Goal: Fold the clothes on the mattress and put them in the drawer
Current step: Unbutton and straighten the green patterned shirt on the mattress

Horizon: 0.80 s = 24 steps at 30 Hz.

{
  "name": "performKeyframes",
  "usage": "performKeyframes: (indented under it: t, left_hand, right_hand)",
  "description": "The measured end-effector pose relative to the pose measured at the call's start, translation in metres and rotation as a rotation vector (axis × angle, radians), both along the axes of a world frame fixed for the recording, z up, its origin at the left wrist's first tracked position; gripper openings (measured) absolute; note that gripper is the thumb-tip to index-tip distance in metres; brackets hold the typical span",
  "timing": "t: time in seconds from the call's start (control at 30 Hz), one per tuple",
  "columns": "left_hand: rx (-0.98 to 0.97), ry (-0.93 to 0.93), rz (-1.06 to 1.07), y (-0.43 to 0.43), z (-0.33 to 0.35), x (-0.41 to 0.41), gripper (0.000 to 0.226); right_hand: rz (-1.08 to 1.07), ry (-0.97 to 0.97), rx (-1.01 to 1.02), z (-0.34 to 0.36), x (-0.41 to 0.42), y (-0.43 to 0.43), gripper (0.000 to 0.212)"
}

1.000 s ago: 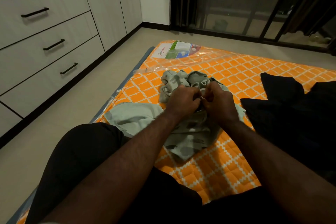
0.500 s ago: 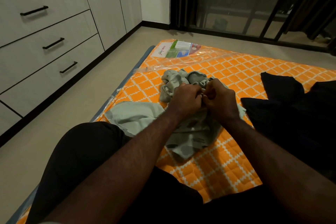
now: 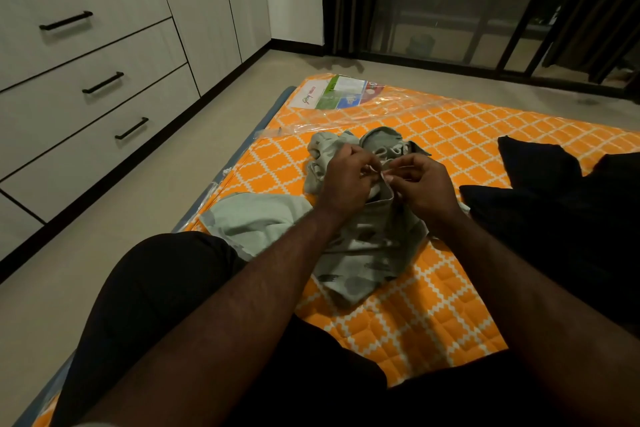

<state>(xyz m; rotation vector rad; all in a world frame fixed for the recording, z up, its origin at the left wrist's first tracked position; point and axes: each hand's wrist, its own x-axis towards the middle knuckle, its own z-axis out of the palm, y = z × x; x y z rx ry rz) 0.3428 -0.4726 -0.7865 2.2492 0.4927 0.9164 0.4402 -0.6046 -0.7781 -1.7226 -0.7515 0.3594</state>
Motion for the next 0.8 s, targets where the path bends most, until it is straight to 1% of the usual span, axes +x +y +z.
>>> performKeyframes:
  t: [0.07, 0.1, 0.17, 0.23, 0.27, 0.33, 0.4, 0.5, 0.57, 0.63, 0.73, 0.8]
  left_hand:
    - [0.007, 0.002, 0.029, 0.0, 0.001, -0.002, 0.014]
    - [-0.001, 0.007, 0.045, 0.0, 0.001, -0.002, 0.013]
    - [-0.08, 0.038, 0.049, 0.0, 0.0, -0.002, 0.012]
    - [-0.207, 0.135, 0.029, -0.002, -0.001, 0.001, 0.026]
    - [-0.251, 0.183, 0.021, -0.003, -0.001, 0.001, 0.035]
    - [-0.331, 0.221, 0.012, -0.005, -0.001, 0.001, 0.042]
    - [-0.41, 0.238, 0.001, -0.005, -0.001, 0.001, 0.038]
    - [-0.444, 0.253, -0.047, -0.003, -0.001, 0.003, 0.027]
    - [-0.442, 0.218, -0.067, -0.004, -0.001, 0.004, 0.017]
    - [-0.461, 0.139, -0.081, -0.004, -0.002, 0.004, 0.009]
    - [-0.537, 0.03, -0.113, -0.003, -0.003, 0.003, 0.014]
    - [-0.545, -0.012, -0.103, -0.003, -0.004, 0.004, 0.019]
  right_hand:
    - [0.011, 0.023, -0.003, 0.002, -0.002, -0.001, 0.023]
    - [0.0, 0.005, -0.012, 0.003, -0.003, -0.002, 0.024]
    - [-0.03, -0.127, -0.062, 0.004, -0.003, -0.002, 0.023]
    - [-0.046, -0.329, -0.136, 0.003, -0.006, -0.002, 0.021]
    - [-0.05, -0.399, -0.158, 0.002, -0.008, -0.001, 0.022]
    - [-0.061, -0.454, -0.162, 0.002, -0.011, 0.0, 0.025]
    - [-0.077, -0.443, -0.138, 0.001, -0.012, 0.002, 0.027]
    - [-0.094, -0.372, -0.107, -0.001, -0.013, 0.004, 0.028]
    - [-0.111, -0.303, -0.074, -0.002, -0.015, 0.005, 0.027]
    - [-0.12, -0.203, -0.019, -0.002, -0.015, 0.005, 0.028]
    - [-0.126, -0.094, 0.047, 0.001, -0.013, 0.005, 0.03]
    - [-0.135, -0.087, 0.048, 0.001, -0.012, 0.006, 0.028]
